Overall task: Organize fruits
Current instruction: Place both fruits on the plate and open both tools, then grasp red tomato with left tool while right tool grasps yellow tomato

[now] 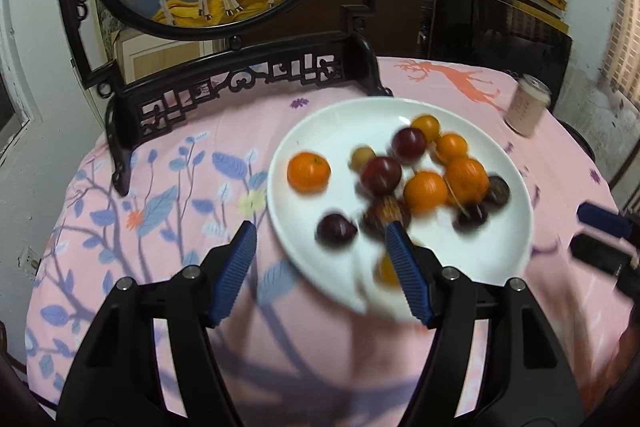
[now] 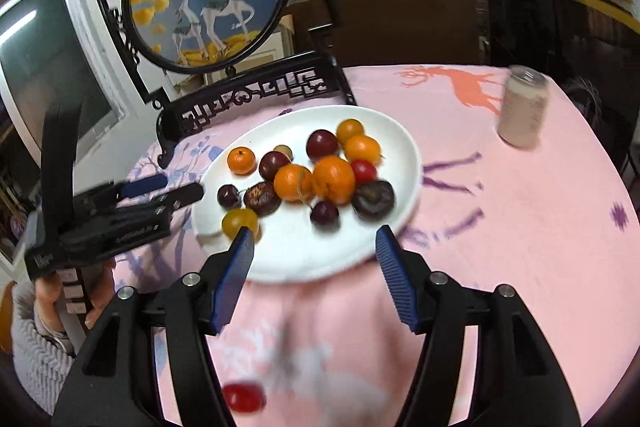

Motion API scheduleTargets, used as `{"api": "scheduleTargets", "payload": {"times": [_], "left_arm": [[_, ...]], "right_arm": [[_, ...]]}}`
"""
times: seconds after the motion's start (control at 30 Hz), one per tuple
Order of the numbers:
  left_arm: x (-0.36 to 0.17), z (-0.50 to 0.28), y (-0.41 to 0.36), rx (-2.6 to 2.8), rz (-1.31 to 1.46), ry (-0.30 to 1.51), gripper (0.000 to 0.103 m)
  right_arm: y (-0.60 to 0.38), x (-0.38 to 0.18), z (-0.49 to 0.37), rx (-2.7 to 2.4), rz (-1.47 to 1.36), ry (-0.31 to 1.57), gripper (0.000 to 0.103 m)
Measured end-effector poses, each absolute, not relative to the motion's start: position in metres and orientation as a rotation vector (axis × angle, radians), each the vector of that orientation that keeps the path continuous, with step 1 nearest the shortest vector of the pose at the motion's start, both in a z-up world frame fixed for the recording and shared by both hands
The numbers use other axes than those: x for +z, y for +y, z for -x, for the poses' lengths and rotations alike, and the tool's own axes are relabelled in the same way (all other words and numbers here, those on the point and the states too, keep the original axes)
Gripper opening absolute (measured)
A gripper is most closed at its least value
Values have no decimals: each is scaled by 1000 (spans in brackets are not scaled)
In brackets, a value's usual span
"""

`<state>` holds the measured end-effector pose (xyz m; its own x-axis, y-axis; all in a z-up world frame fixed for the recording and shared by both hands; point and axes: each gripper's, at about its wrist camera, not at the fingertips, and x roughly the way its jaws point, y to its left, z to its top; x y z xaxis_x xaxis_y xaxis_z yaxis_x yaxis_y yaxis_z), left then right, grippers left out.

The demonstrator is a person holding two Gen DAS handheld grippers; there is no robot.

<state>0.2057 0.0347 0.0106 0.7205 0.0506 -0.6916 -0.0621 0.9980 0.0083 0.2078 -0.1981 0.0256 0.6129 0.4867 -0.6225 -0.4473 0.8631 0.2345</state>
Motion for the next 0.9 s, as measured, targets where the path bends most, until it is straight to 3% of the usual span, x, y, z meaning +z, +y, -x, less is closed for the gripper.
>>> {"api": "scheduleTargets", "payload": {"times": [0.4, 0.9], "left_arm": [[-17, -99, -33, -78, -142, 747, 72], [-33, -77, -90, -170, -289, 718, 79]], "right_arm": [[-261, 0, -86, 448, -52, 658, 64], [-270, -27, -73, 441, -53, 757, 66]]}}
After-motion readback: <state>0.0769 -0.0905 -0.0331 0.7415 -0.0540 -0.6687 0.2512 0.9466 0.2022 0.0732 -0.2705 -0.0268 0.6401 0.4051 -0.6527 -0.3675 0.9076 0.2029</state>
